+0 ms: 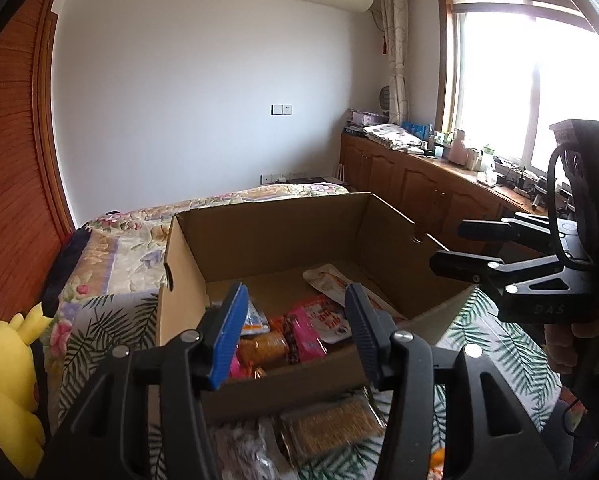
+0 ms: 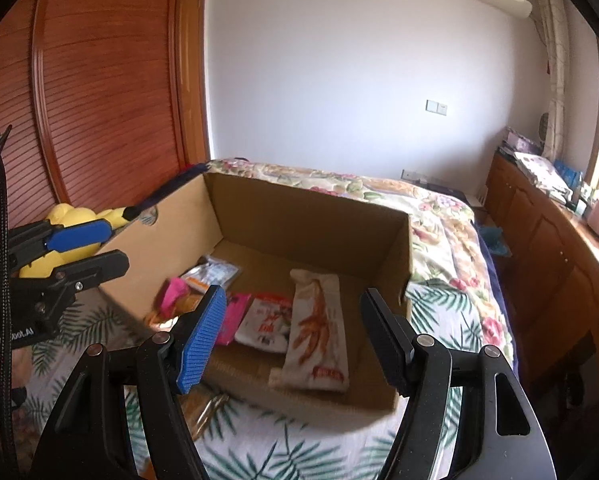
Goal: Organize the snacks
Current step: 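Move both tools back out of the box toward the remaining snacks, then grasp the blue foil packet with the left tool while the right tool grasps the orange-red packet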
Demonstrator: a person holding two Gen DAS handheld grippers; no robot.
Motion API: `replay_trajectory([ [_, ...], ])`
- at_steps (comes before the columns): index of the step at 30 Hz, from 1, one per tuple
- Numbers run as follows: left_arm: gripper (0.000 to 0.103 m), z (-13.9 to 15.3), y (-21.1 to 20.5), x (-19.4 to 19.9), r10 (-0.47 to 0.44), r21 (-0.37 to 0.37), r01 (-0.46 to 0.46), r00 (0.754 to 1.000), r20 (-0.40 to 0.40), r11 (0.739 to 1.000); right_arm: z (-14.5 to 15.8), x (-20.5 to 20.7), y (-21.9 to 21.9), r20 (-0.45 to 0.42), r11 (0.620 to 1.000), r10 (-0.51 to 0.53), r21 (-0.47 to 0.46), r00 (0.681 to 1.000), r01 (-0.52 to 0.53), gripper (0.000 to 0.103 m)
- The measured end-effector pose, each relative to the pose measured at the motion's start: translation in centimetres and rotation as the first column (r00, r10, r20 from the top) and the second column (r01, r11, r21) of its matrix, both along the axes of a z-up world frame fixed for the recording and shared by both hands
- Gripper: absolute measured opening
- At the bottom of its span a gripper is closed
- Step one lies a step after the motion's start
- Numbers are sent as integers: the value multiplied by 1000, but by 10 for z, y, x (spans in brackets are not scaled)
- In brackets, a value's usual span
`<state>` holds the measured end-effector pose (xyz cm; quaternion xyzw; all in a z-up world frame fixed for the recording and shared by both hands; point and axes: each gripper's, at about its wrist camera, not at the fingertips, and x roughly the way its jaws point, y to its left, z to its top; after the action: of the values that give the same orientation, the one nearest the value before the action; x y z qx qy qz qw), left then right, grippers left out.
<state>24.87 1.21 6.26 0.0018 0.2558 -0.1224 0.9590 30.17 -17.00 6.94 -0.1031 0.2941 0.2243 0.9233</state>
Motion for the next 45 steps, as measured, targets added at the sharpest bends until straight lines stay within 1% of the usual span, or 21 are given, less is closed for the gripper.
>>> replay_trajectory([
  [2, 55, -1, -1, -11, -2, -2, 2, 1000, 0, 1000, -1, -11, -3, -4, 1000, -2, 6, 1000, 2, 71],
  [6, 56, -10, -3, -30, -14, -6, 13, 1000, -22, 1000, -6, -35, -12, -14, 1000, -7, 16, 1000, 7, 71],
  [13, 56, -35, -7, -62, -12, 4, 13, 998, -66, 1000, -26, -69, -26, -43, 999, -20, 30, 999, 21, 71],
  [22, 56, -79, -4, -98, -14, -29, 10, 985, -175, 1000, -60, -107, -37, -90, 998, -46, 31, 995, 49, 71],
  [28, 56, -105, -12, -118, -27, -18, 23, 970, -241, 1000, -80, -129, -43, -121, 997, -58, 41, 991, 64, 71],
  [34, 56, -119, -20, -132, -55, -27, 49, 959, -278, 998, -94, -145, -47, -150, 996, -70, 50, 986, 78, 71],
  [38, 55, -129, -24, -136, -73, -34, 66, 954, -289, 997, -102, -155, -52, -144, 994, -84, 59, 986, 94, 71],
  [42, 54, -138, -25, -136, -68, -29, 62, 951, -302, 998, -110, -162, -61, -150, 988, -105, 98, 983, 121, 71],
  [45, 53, -144, -26, -135, -57, -19, 54, 948, -313, 998, -116, -165, -67, -160, 986, -120, 100, 980, 137, 71],
])
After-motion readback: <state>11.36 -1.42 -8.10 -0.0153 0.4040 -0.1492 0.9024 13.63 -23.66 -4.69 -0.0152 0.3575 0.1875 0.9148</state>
